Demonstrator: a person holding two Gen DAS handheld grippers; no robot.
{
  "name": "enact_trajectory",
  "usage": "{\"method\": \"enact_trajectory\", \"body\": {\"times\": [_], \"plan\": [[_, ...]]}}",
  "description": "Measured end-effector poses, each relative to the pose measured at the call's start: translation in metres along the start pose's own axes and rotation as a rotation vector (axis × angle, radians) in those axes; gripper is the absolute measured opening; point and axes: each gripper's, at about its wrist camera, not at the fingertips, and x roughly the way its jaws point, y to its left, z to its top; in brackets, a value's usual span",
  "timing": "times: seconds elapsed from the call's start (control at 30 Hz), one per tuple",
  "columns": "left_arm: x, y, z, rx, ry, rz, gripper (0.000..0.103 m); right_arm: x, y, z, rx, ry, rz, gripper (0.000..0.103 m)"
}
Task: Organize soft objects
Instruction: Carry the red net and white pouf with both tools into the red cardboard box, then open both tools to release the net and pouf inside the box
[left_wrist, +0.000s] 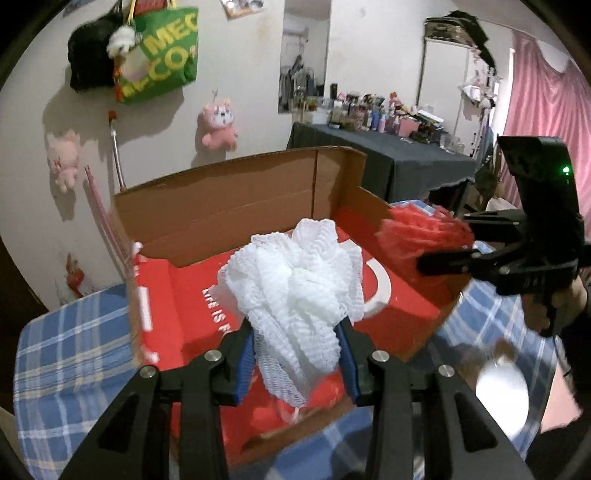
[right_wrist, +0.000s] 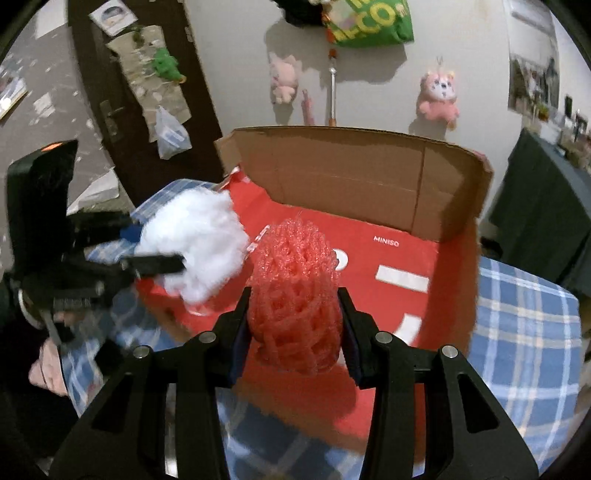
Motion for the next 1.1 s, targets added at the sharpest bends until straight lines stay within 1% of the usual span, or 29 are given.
{"method": "enact_trajectory", "body": {"times": [0.07, 0.17, 0.27, 0.43, 0.47, 0.6, 0.67, 0.73, 0.87, 0.97, 1.0, 1.1], "plan": [[0.016, 0.0, 0.014, -0.017, 0.027, 0.004, 0.041, 0.017, -0.008, 0.016, 0.04, 0.026, -0.008, 0.04], [0.041, 0.002, 0.031, -0.025, 0.066, 0.043, 0.041, 0.045, -0.026, 0.035, 0.108, 0.077, -0.025, 0.04], [0.071, 0.01, 0.047, -0.054, 0.112, 0.061, 0.041, 0.073, -0.044, 0.049, 0.162, 0.142, -0.068, 0.04], [0.12, 0.03, 0.062, -0.103, 0.186, 0.12, 0.042, 0.108, -0.074, 0.058, 0.243, 0.215, -0.11, 0.041], [0.125, 0.032, 0.063, -0.106, 0.193, 0.124, 0.042, 0.115, -0.079, 0.058, 0.256, 0.226, -0.122, 0.042], [0.147, 0.044, 0.064, -0.144, 0.222, 0.137, 0.043, 0.13, -0.09, 0.059, 0.292, 0.25, -0.122, 0.042], [0.155, 0.047, 0.064, -0.164, 0.236, 0.126, 0.043, 0.133, -0.092, 0.059, 0.295, 0.25, -0.112, 0.042], [0.158, 0.047, 0.063, -0.164, 0.237, 0.108, 0.045, 0.134, -0.091, 0.058, 0.283, 0.251, -0.124, 0.042], [0.159, 0.048, 0.06, -0.151, 0.226, 0.114, 0.048, 0.137, -0.091, 0.055, 0.276, 0.264, -0.134, 0.043], [0.16, 0.05, 0.059, -0.161, 0.227, 0.11, 0.052, 0.14, -0.086, 0.061, 0.267, 0.261, -0.144, 0.045], [0.161, 0.051, 0.059, -0.159, 0.228, 0.11, 0.054, 0.144, -0.089, 0.064, 0.267, 0.265, -0.147, 0.045], [0.161, 0.052, 0.06, -0.155, 0.227, 0.114, 0.055, 0.145, -0.089, 0.065, 0.269, 0.27, -0.162, 0.057]]}}
